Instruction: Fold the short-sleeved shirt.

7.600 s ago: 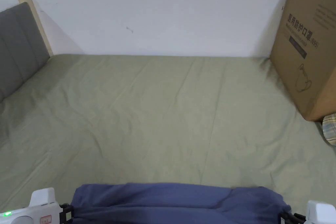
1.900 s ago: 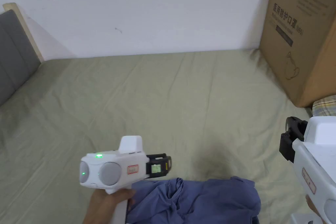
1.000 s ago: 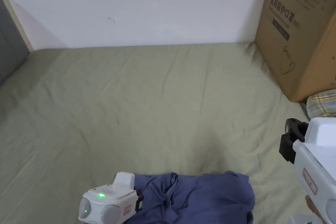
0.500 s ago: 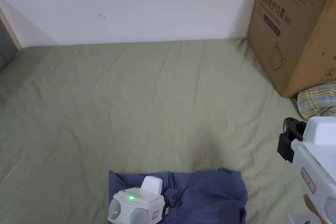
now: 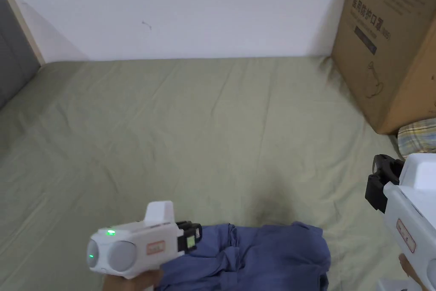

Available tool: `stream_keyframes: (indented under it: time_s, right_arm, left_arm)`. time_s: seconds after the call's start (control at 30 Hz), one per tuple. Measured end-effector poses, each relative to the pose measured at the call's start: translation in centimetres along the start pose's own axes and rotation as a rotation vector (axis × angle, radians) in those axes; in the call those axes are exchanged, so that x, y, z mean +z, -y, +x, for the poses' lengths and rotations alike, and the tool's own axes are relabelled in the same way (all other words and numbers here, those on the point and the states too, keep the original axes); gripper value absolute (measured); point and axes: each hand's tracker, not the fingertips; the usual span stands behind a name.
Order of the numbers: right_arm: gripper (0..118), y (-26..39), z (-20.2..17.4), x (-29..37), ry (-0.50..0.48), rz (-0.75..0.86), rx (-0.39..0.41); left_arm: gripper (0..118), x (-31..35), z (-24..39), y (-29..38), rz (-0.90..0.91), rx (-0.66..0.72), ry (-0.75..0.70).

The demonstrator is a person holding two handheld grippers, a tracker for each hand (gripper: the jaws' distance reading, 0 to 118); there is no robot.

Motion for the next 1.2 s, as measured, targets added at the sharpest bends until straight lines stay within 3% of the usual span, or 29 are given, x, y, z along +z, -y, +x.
stream_keyframes:
  time_s: [0.17, 0.27, 0.33, 0.37, 0.43, 0.47, 0.5, 0.53, 0.73, 0.83, 0.97, 1.03, 1.13, 1.2]
  right_arm:
    - [2, -0.2, -1.0, -0.5, -0.025, 0.001, 0.009]
    - [2, -0.1, -1.6, -0.9, -0.035, -0.008, 0.017]
    - [2, 0.0, -1.9, -1.1, -0.042, -0.016, 0.021]
    - [2, 0.1, -2.0, -1.2, -0.044, -0.021, 0.025]
    - [2, 0.2, -2.2, -1.5, -0.042, -0.029, 0.033]
    - [2, 0.3, -2.3, -1.6, -0.043, -0.033, 0.035]
    - [2, 0.3, -2.4, -1.6, -0.041, -0.039, 0.036]
    - [2, 0.3, -2.5, -1.7, -0.039, -0.042, 0.039]
    - [2, 0.5, -2.7, -2.4, -0.026, -0.063, 0.05]
    - [2, 0.6, -2.8, -2.6, -0.021, -0.073, 0.052]
    - [2, 0.9, -2.7, -3.0, -0.014, -0.093, 0.061]
    - [2, 1.1, -2.5, -3.1, -0.011, -0.097, 0.062]
    - [2, 1.1, -2.4, -3.3, -0.008, -0.101, 0.058]
    - [2, 1.2, -2.3, -3.4, -0.007, -0.1, 0.057]
  left_arm:
    - [0, 2.9, -5.8, -1.0, 0.006, 0.164, 0.053]
    - [13, 2.5, -9.8, -0.7, -0.088, 0.313, 0.168]
    - [17, 1.9, -11.7, 0.1, -0.102, 0.389, 0.145]
    - [25, 1.6, -12.3, 0.4, -0.099, 0.39, 0.129]
    - [72, 0.9, -13.0, 0.9, -0.114, 0.381, 0.09]
    - [88, 0.5, -13.3, 0.9, -0.124, 0.379, 0.086]
    - [100, 0.2, -13.8, 1.1, -0.127, 0.38, 0.085]
    - [100, -0.1, -14.3, 1.1, -0.126, 0.382, 0.092]
    - [96, -2.8, -16.1, 1.3, -0.194, 0.436, 0.152]
    - [69, -4.3, -16.2, 1.6, -0.206, 0.445, 0.16]
    - [45, -5.8, -16.2, 2.0, -0.237, 0.423, 0.154]
    - [23, -6.1, -16.4, 2.1, -0.241, 0.416, 0.141]
    - [13, -5.6, -15.4, 2.4, -0.234, 0.403, 0.124]
    - [11, -5.2, -14.1, 2.2, -0.218, 0.317, 0.072]
